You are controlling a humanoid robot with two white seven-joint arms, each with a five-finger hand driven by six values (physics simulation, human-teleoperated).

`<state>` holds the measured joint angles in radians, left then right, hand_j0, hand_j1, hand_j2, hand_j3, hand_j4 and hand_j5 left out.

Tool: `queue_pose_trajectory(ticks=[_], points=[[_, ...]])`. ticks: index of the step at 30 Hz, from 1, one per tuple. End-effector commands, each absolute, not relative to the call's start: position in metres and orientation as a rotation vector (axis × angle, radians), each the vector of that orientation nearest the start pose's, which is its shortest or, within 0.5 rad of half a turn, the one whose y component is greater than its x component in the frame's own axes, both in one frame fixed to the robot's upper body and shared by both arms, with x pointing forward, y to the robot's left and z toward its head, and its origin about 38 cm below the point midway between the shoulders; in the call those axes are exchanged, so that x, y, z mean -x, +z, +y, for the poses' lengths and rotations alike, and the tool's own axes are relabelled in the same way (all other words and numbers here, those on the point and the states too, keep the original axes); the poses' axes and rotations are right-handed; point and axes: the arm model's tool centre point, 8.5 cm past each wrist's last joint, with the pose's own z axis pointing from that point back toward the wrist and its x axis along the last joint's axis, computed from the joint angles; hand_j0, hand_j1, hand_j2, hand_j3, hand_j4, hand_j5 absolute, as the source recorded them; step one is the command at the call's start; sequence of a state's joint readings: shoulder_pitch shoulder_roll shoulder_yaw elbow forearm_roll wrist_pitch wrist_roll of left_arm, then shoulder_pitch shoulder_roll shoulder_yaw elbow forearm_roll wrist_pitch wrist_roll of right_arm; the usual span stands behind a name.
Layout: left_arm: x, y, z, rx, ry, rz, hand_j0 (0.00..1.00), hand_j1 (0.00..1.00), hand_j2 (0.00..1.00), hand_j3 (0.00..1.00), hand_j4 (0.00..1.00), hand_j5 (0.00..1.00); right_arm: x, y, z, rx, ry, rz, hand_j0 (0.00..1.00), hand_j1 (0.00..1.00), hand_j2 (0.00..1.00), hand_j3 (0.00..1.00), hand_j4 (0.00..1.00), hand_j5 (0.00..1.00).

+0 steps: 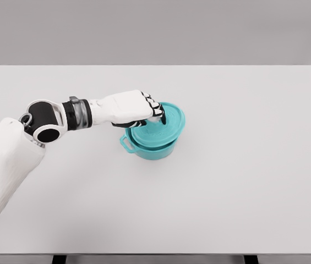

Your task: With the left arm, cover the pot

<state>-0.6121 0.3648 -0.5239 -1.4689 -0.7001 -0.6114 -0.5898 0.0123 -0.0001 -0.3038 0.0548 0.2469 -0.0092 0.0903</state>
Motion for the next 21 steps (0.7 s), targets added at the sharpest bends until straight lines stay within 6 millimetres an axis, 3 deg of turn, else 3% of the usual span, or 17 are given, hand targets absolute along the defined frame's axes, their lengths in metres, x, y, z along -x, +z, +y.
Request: queue_pose_trajectory(ticks=[1, 17, 21], points=[[-0.439, 0.1958, 0.14, 0.456, 2.787, 2.09, 0.63, 0.63, 0.63, 0.63, 0.63, 0.63, 0.0249, -0.2609, -0.2581, -0.018, -0.062, 0.051, 1.0, 1.0, 1.0, 1.0, 1.0, 1.0], [-0.4371, 0.1983, 0.1398, 0.461, 2.777, 2.086, 0.7, 0.7, 0.7, 0.7, 0.7, 0.7, 0.0234, -0.261, -0.2583, -0.017, -0.061, 0.048, 1.0, 1.0, 1.0, 1.0, 1.0, 1.0], [-0.4374, 0.1995, 0.1477, 0.484, 2.789, 2.068, 0.72, 0.72, 0.72, 0.72, 0.72, 0.72, 0.0249, -0.2609, -0.2581, -0.018, -0.062, 0.051, 1.0, 1.0, 1.0, 1.0, 1.0, 1.0]])
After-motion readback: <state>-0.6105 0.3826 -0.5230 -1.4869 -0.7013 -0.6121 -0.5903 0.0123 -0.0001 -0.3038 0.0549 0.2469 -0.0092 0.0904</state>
